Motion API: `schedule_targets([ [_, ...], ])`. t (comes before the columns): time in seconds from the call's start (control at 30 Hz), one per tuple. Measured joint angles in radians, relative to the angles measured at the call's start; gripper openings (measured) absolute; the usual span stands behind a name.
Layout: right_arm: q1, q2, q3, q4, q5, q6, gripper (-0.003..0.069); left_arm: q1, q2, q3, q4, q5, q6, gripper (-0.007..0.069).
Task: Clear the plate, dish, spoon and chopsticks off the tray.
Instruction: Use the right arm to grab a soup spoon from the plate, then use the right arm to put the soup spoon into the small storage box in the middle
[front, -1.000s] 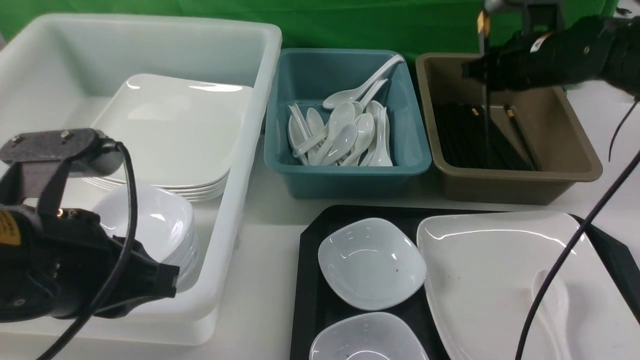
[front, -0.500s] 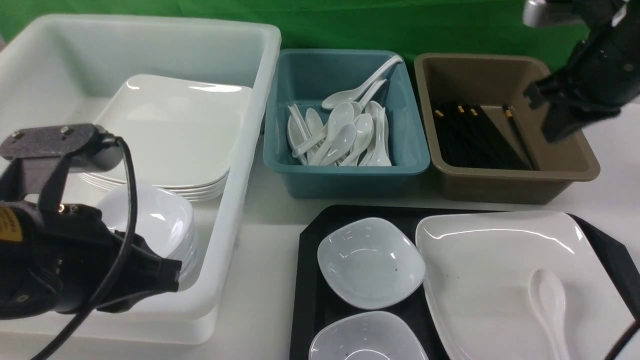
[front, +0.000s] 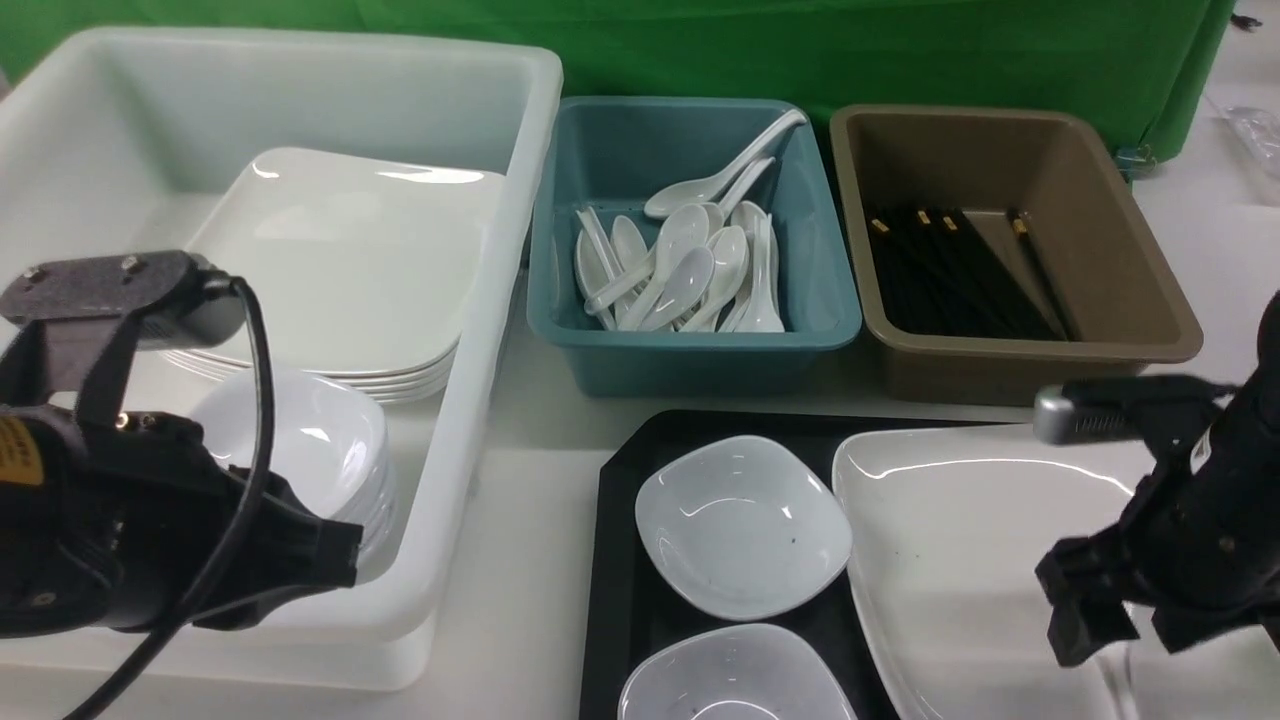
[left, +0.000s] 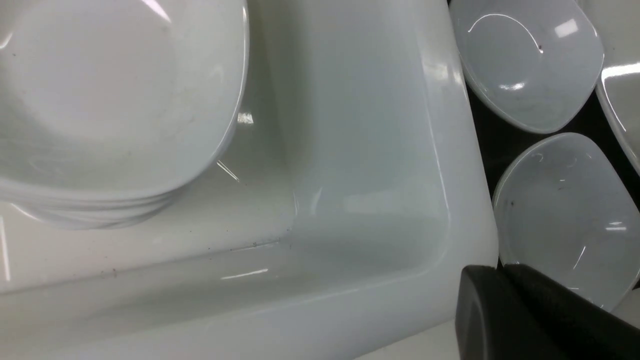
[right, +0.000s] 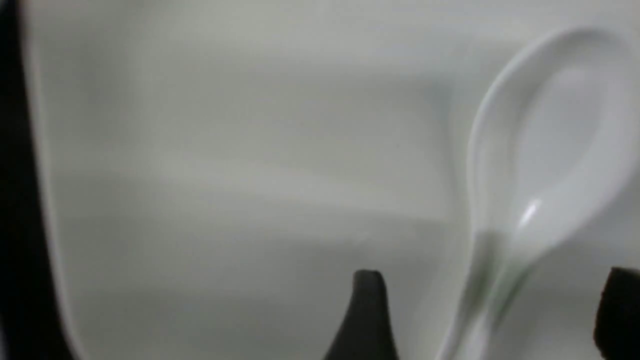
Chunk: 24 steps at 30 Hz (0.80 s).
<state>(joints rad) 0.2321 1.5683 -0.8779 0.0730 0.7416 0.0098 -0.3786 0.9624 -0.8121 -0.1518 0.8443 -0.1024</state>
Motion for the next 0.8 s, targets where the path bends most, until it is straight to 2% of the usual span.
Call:
schedule_targets([
  [0.07, 0.0, 0.027, 0.036, 0.0, -0.064, 0.005, 0.0526, 0.0, 0.0, 0.0, 0.0, 0.0, 0.0, 0.0008],
  [0.1, 0.0, 0.03, 0.038, 0.0, -0.066, 0.005, 0.0519, 0.0, 0.0, 0.0, 0.0, 0.0, 0.0, 0.0008],
  [0.23, 0.0, 0.084, 0.044, -0.008, -0.074, 0.001, 0.0277, 0.0, 0.0, 0.0, -0.001, 0.002, 0.0, 0.0008],
  [0.33, 0.0, 0.085, 0.041, -0.009, -0.082, -0.019, 0.0155, 0.0, 0.0, 0.0, -0.001, 0.002, 0.0, 0.0008],
  [0.5, 0.013, 0.052, -0.022, 0.047, -0.072, -0.062, 0.0092, 0.0, -0.002, 0.0, -0.003, 0.008, 0.001, 0.0008],
  [0.57, 0.022, 0.038, -0.047, 0.057, -0.073, -0.069, 0.0092, 0.0, -0.002, 0.0, -0.003, 0.008, 0.001, 0.0008],
  [0.8, 0.152, 0.045, -0.47, 0.124, -0.158, -0.135, 0.0092, 0.0, -0.004, 0.0, -0.004, 0.008, 0.001, 0.0008],
])
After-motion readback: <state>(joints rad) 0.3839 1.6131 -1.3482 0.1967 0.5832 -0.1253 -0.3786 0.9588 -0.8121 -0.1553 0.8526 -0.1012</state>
